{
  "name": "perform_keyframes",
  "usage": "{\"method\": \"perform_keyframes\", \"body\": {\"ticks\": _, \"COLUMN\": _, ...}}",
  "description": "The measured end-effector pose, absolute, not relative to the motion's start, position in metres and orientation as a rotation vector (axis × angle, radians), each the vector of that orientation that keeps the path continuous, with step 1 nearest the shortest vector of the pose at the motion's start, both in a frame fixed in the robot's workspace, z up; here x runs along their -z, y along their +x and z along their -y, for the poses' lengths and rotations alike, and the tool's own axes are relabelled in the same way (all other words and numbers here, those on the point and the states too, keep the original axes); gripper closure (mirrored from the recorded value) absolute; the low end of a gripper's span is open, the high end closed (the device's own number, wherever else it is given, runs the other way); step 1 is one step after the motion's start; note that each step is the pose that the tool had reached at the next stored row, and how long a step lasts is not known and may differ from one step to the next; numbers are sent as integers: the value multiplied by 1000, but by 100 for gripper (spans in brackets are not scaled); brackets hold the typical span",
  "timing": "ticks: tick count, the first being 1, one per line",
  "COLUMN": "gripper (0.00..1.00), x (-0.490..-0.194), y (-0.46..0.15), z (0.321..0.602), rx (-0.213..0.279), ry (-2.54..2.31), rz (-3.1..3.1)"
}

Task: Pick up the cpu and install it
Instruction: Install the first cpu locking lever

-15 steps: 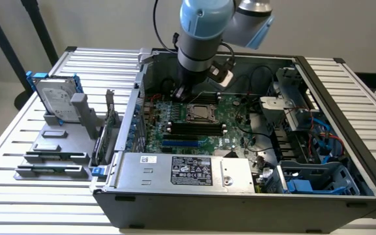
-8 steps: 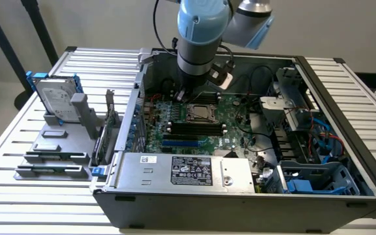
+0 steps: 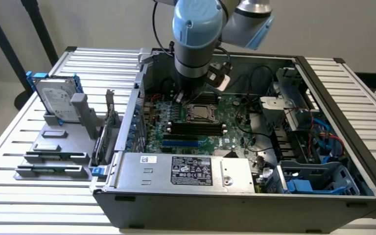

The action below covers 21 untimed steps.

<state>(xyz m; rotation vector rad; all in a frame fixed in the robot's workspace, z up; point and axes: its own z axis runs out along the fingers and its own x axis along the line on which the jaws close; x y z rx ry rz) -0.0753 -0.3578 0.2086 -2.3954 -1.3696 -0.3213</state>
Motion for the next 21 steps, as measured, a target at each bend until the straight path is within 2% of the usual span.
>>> {"method": "perform_keyframes", "body": {"ticks": 21, "gripper": 89, "x": -203, "y": -76, "z": 346, "rx": 303, "ry": -2434, "rz": 1395}}
